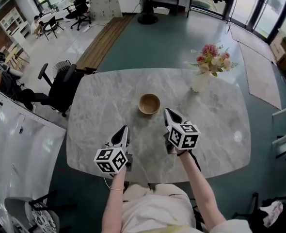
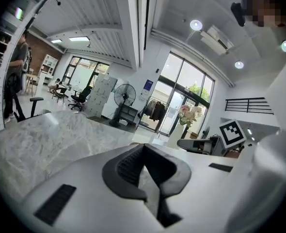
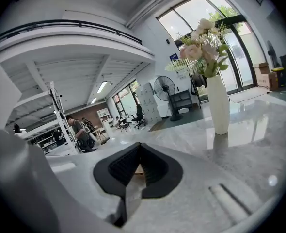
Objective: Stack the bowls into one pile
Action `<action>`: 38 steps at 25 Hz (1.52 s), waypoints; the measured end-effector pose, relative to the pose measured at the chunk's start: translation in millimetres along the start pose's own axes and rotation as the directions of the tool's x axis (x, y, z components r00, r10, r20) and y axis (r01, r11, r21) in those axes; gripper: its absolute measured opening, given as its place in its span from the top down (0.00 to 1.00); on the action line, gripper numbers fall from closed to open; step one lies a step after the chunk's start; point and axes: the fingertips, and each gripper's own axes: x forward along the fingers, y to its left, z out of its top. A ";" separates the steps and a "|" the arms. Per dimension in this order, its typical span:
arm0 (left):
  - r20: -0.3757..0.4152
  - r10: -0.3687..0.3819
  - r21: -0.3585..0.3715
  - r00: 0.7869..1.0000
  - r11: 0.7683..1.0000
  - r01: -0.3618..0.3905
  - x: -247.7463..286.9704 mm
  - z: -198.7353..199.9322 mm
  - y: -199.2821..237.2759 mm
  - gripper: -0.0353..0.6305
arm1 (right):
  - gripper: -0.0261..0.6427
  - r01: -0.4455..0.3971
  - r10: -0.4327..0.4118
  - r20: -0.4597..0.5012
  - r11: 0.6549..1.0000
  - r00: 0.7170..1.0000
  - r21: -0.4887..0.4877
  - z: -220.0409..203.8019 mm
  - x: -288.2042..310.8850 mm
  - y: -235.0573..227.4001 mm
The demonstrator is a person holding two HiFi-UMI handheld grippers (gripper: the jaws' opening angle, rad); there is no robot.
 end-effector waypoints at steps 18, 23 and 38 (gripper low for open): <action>0.087 -0.044 0.199 0.995 0.980 0.026 -35.6 53.4 -26.0 0.95 | 0.95 -0.110 0.120 0.159 0.992 0.980 -0.068 48.1 -88.4 17.3; 0.111 -0.047 0.237 0.993 0.971 0.020 -45.9 64.3 -28.1 0.95 | 0.95 -0.113 0.131 0.212 0.989 0.968 -0.096 61.7 -111.4 15.9; 0.152 -0.059 0.249 0.987 0.968 0.019 -57.7 79.3 -33.7 0.95 | 0.95 -0.061 0.104 0.258 0.984 0.961 -0.169 71.3 -138.4 19.1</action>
